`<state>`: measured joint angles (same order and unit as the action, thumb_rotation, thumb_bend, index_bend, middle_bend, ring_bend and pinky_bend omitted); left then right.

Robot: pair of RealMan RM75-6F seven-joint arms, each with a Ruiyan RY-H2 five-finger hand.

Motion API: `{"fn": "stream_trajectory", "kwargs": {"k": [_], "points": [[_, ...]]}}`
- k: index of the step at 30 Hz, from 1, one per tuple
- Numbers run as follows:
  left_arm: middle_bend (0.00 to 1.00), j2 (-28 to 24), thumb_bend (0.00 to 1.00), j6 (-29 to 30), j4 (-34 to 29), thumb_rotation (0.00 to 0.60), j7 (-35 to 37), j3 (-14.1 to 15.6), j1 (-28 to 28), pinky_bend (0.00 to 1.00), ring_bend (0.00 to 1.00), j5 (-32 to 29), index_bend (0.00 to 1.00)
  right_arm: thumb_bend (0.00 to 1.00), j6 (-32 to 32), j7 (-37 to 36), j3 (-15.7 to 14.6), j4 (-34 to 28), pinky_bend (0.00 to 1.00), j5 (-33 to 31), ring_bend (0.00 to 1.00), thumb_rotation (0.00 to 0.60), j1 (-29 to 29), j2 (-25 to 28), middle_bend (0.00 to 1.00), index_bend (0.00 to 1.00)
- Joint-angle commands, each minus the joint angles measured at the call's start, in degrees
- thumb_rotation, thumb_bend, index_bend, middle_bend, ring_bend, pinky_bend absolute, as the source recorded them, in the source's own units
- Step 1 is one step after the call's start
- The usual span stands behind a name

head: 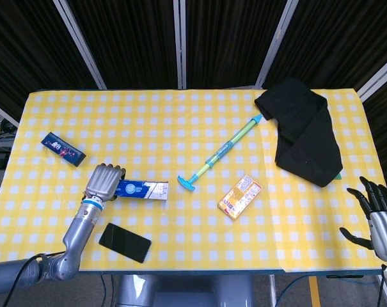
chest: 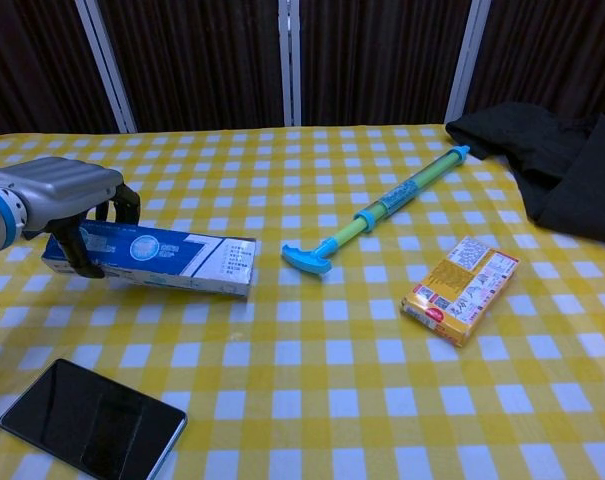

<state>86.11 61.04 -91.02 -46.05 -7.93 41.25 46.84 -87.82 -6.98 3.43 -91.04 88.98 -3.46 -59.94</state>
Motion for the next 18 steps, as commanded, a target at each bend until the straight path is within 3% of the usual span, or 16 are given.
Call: {"fn": "stream_trajectory", "kwargs": {"k": [1,18], "points": [[0.37,-3.01,0.29,1.09,-2.98,0.600,0.96,-1.13,0.27,0.38,0.37,1.39,0.57,0.03,0.00,0.06,0.03,-0.01,0.00,-0.06,0.00,0.600,0.00,0.00,0.00,0.22],[0.40,-16.20,0.29,7.61,-17.01,0.600,0.24,-9.04,3.37,0.40,0.39,4.27,0.61,0.03,-0.22,-0.39,0.21,-0.19,0.00,-0.16,0.00,0.600,0.12,0.25,0.00,0.23]]}}
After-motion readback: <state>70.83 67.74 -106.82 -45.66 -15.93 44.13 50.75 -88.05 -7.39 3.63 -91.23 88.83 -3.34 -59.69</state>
